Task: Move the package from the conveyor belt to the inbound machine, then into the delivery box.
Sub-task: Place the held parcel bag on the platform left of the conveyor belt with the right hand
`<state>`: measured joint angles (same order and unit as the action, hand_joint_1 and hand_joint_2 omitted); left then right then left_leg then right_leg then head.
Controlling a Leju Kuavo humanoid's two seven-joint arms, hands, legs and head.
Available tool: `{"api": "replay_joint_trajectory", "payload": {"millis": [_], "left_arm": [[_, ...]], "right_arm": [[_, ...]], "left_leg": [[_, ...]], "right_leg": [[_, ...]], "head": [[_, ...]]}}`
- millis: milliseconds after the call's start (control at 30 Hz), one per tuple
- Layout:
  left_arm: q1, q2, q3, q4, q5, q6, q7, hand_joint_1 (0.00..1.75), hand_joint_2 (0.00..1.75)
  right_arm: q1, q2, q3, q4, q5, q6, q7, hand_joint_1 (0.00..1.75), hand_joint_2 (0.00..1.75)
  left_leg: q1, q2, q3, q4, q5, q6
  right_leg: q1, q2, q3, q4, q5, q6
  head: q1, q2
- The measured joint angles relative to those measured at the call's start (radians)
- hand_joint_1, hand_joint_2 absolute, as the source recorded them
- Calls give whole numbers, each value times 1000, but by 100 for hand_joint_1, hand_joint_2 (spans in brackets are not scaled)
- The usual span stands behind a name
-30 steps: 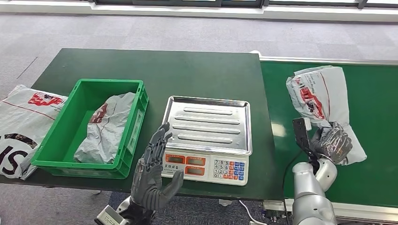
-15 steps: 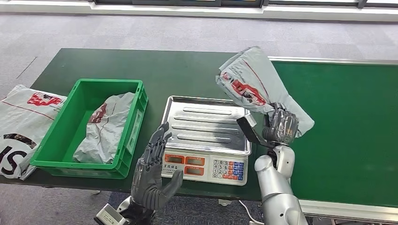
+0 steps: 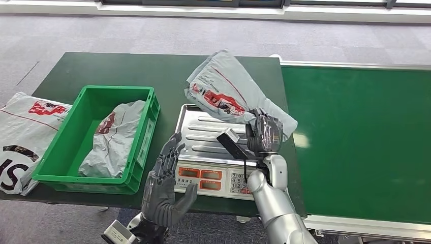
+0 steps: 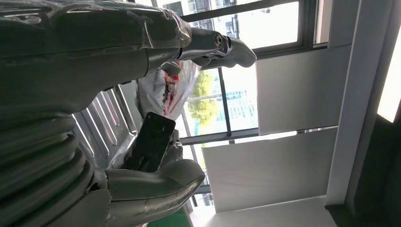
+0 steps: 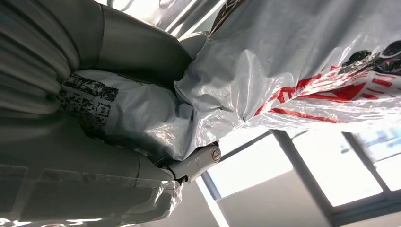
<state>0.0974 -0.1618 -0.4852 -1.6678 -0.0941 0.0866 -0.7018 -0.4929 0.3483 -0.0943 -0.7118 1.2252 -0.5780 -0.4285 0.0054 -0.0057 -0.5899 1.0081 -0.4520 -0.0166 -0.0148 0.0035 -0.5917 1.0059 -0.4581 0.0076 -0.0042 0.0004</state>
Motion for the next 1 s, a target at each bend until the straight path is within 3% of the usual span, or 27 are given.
{"api": "replay_joint_trajectory", "payload": {"millis": [433,467,567,600,1000], "left_arm": [[-3,0,-2,6,8,5,0,0,175],[-4,0,-2,6,8,7,0,0,175],[-5,0,-2,7,8,11,0,0,175],[-6,0,-2,8,8,12,0,0,175],[-15,0,-4,17,10,-4,0,0,175]], "right_arm": [[-18,0,134,60,-101,103,-75,175,175],[-22,0,140,68,-105,104,-74,140,175],[-36,0,154,92,-114,113,-75,9,175],[-40,0,157,100,-119,116,-78,0,175],[-73,-2,175,168,-214,204,-158,0,175]], "left_leg": [[0,0,0,0,0,0],[0,0,0,0,0,0],[0,0,0,0,0,0],[0,0,0,0,0,0],[0,0,0,0,0,0]], "right_leg": [[0,0,0,0,0,0],[0,0,0,0,0,0],[0,0,0,0,0,0],[0,0,0,0,0,0],[0,0,0,0,0,0]], "head": [[0,0],[0,0],[0,0],[0,0],[0,0]]}}
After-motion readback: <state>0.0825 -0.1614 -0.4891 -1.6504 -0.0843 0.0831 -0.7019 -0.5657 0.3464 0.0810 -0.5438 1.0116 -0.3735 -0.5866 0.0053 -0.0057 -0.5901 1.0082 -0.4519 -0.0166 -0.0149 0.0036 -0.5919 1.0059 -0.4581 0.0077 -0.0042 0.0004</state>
